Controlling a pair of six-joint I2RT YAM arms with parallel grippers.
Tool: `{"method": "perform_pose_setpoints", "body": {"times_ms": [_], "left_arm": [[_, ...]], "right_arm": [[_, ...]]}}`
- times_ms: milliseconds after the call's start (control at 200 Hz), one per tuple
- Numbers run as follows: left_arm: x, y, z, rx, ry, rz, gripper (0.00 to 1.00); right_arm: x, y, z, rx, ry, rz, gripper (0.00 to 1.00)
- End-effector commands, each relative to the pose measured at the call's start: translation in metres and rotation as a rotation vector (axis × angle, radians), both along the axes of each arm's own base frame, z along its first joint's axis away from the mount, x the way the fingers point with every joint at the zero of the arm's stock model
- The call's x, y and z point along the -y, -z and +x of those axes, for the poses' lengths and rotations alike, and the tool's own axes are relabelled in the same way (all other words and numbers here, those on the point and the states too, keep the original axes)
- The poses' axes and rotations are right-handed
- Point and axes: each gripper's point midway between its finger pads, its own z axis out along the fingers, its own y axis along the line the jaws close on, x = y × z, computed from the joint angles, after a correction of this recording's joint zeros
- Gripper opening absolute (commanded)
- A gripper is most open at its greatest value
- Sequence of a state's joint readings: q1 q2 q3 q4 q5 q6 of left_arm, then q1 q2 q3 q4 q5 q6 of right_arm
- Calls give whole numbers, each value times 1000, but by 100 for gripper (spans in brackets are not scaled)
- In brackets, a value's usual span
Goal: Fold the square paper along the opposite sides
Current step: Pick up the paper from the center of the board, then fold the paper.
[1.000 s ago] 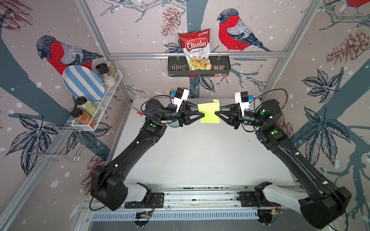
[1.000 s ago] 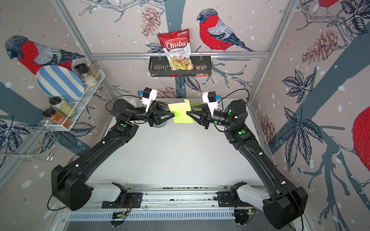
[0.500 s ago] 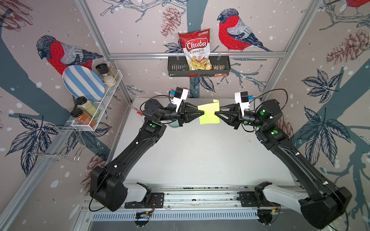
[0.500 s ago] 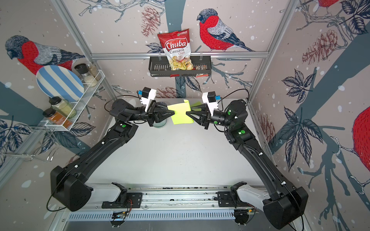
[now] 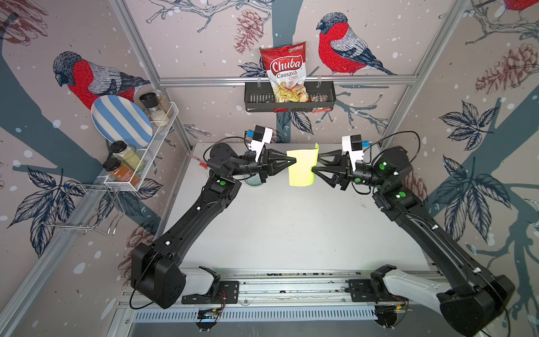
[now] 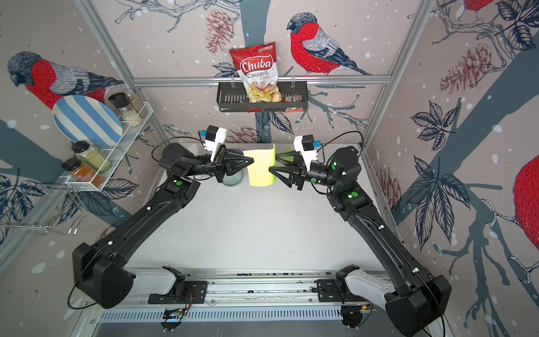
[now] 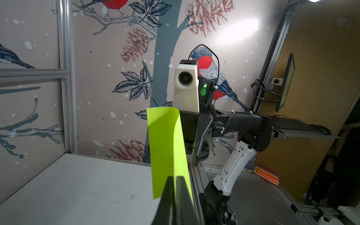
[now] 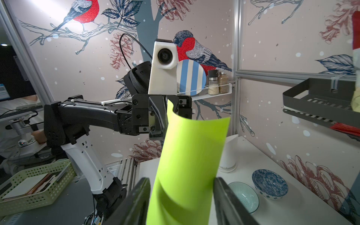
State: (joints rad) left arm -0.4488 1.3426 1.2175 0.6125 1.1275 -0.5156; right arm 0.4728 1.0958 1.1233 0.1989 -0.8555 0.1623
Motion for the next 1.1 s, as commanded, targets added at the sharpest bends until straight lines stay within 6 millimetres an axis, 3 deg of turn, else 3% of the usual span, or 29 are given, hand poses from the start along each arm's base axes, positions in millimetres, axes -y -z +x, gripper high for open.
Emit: {"method": "perform_pose_setpoints", "body": {"times_ms": [0, 125, 270, 505, 740, 1095], "left_arm": [[-1, -3, 3, 26, -32, 6, 0], [-4, -5, 1, 32, -47, 10, 0], [-6, -7, -5, 36, -43, 12, 0], [-6, -9, -12, 38, -14, 14, 0], [-5, -7, -10, 30, -9, 23, 0], [-4, -6, -11, 30, -10, 35, 0]], "right_arm": [[29, -6, 42, -14, 335, 33, 73], [72, -5, 73, -48, 614, 50, 72], [93, -6, 80, -47, 651, 52, 70], [73, 6, 75, -18, 487, -35, 70], [44, 17, 53, -16, 224, -68, 70], [32, 19, 39, -22, 87, -73, 69]]}}
